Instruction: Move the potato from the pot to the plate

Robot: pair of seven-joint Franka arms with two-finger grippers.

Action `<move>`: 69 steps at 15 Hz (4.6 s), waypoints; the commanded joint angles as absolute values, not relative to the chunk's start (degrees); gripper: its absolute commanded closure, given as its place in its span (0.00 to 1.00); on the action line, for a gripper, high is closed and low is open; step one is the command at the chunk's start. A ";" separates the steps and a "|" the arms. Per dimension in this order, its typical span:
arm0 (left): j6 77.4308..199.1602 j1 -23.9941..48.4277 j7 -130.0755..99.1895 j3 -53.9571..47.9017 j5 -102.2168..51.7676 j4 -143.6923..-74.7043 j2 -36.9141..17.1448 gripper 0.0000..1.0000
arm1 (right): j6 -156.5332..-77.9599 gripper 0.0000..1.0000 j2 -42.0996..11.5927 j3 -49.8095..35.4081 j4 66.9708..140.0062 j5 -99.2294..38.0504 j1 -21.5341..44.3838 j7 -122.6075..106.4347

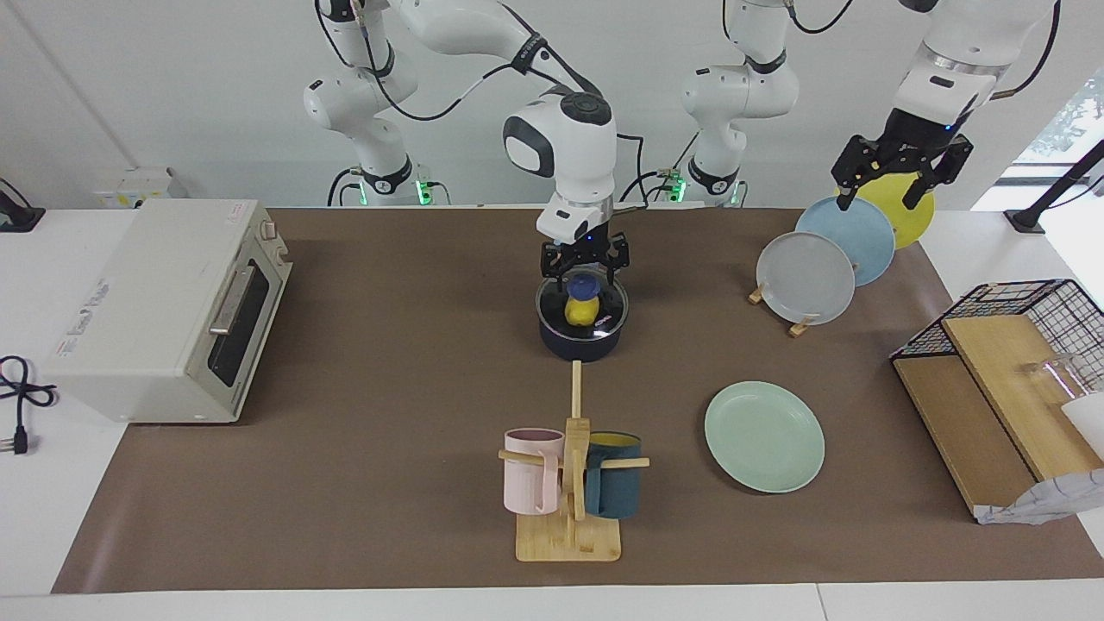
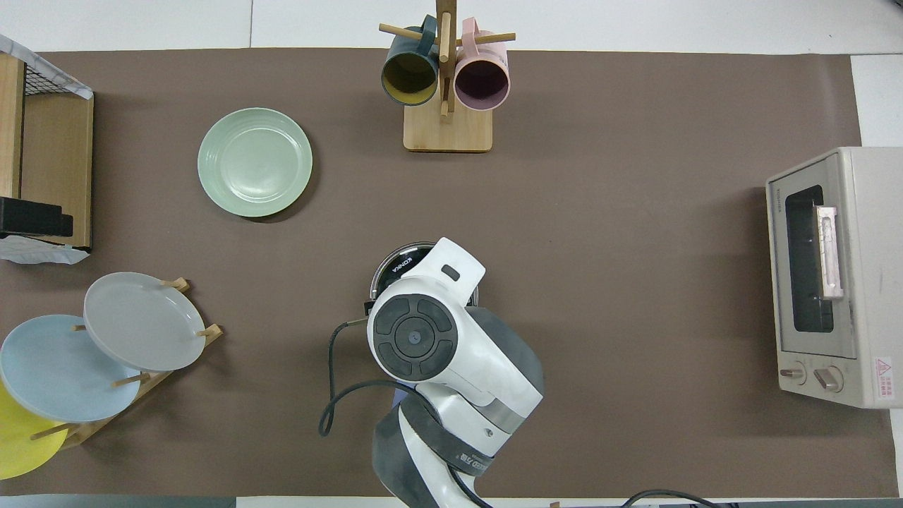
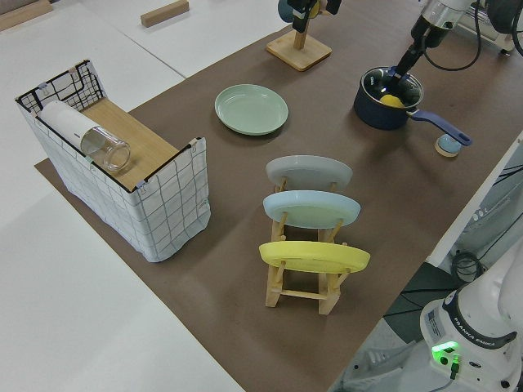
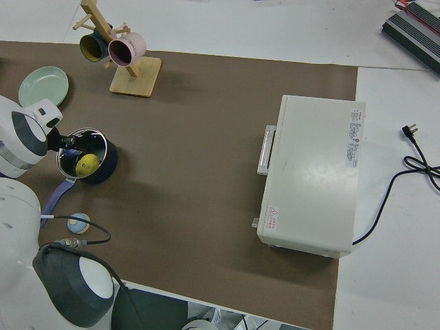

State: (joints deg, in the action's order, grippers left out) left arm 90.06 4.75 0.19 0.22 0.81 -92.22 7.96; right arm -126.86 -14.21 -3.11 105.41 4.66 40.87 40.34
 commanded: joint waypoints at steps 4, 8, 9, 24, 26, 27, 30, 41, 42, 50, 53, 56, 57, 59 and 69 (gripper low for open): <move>87.63 4.57 0.00 -0.18 1.93 -94.13 11.51 0.00 | -126.48 0.82 -14.50 -3.08 104.42 5.36 40.69 38.85; 88.50 5.53 -0.09 -1.40 1.76 -95.54 12.04 0.00 | -119.47 1.00 -14.59 -3.08 98.72 5.27 39.82 38.15; 88.68 6.32 -0.09 -1.49 1.76 -95.71 11.95 0.00 | -117.01 1.00 -14.50 -2.99 96.79 5.10 39.03 37.10; 107.82 29.78 -24.16 -1.49 -5.45 -107.74 3.43 0.00 | -120.12 1.00 -5.19 -2.72 115.90 4.13 11.36 0.89; 110.90 32.51 -25.39 -1.49 -5.62 -108.81 -0.42 0.00 | -126.97 1.00 -4.22 -2.81 120.83 4.13 6.70 -5.15; 113.01 33.56 -27.05 -1.49 -5.54 -109.24 -2.53 0.00 | -130.22 1.00 -4.04 -2.81 122.94 4.04 4.16 -7.97; 119.51 36.99 -29.79 -1.49 -5.62 -110.82 -6.93 0.00 | -134.03 1.00 -3.43 -2.90 126.64 1.33 2.02 -8.97; 127.96 39.55 -29.88 -1.49 -5.71 -114.52 -12.48 0.00 | -136.33 0.00 -5.10 -2.90 127.02 -0.18 -0.79 -10.11; 128.40 39.55 -29.97 -1.49 -5.71 -114.70 -12.57 0.00 | -132.84 0.00 -5.10 -2.99 124.13 -0.26 -0.62 -9.93; 129.20 40.33 -31.46 -1.49 -5.71 -116.72 -13.36 0.00 | -99.70 0.00 -4.04 -3.08 96.98 0.70 0.35 -3.09; 130.51 40.78 -32.17 -1.49 -5.71 -116.81 -14.06 0.00 | -89.68 0.00 -1.60 -2.99 92.38 0.88 0.18 -2.81; 130.61 40.78 -32.26 -1.49 -5.71 -117.07 -14.06 0.10 | -84.74 0.00 0.96 -2.81 92.29 1.75 -0.18 -2.72; 130.61 40.78 -32.17 -1.49 -5.71 -117.16 -14.06 0.23 | -83.86 0.00 1.05 -2.90 92.20 3.15 0.26 -2.72; 130.61 40.52 -32.17 -1.49 -5.71 -117.16 -14.06 0.67 | -82.36 0.00 1.06 -3.08 89.93 3.69 -0.26 -2.64; 122.37 39.90 -35.93 -1.14 -6.15 -112.08 -11.43 1.00 | -82.97 0.00 0.79 -2.11 89.65 2.90 -0.18 1.32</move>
